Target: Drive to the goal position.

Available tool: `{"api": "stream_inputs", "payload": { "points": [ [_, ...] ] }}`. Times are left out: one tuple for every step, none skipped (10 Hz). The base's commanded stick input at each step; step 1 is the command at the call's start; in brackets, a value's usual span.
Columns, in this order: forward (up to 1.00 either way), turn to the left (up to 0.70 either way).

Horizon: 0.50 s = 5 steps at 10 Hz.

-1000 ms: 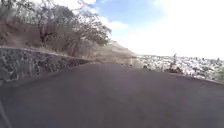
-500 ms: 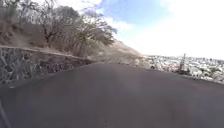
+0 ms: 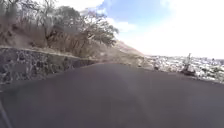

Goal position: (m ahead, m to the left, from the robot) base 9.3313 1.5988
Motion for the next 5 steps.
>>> {"api": "stream_inputs", "payload": {
  "points": [
    [0.70, 0.00],
    [0.70, 0.00],
    [0.70, 0.00],
    [0.70, 0.00],
    [0.70, 0.00]
  ]
}}
